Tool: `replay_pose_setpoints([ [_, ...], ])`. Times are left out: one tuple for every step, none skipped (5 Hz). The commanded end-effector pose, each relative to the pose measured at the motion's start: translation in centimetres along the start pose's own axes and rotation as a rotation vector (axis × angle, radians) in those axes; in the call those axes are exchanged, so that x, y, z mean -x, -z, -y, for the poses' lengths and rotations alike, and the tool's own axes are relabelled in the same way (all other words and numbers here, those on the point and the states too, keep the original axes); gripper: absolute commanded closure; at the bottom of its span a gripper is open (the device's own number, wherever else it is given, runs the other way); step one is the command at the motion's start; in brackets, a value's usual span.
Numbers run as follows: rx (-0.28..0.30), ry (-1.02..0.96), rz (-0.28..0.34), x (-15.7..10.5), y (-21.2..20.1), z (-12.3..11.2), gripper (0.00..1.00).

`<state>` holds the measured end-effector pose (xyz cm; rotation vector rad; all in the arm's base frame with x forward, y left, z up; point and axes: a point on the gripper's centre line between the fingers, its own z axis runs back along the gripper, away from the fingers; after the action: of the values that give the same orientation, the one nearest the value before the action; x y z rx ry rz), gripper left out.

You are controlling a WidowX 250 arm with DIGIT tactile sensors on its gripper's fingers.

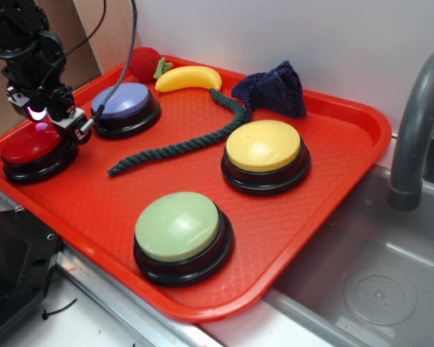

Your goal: Push the red button.

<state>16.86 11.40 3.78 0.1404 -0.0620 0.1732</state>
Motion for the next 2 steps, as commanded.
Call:
replay_pose_setpoints([
  [0.013,0.003,-0.034,-0.5,-2.0,0.5,0.0],
  [0.03,-0.001,-0.043,-1.6,-6.0,0.8,0.0],
])
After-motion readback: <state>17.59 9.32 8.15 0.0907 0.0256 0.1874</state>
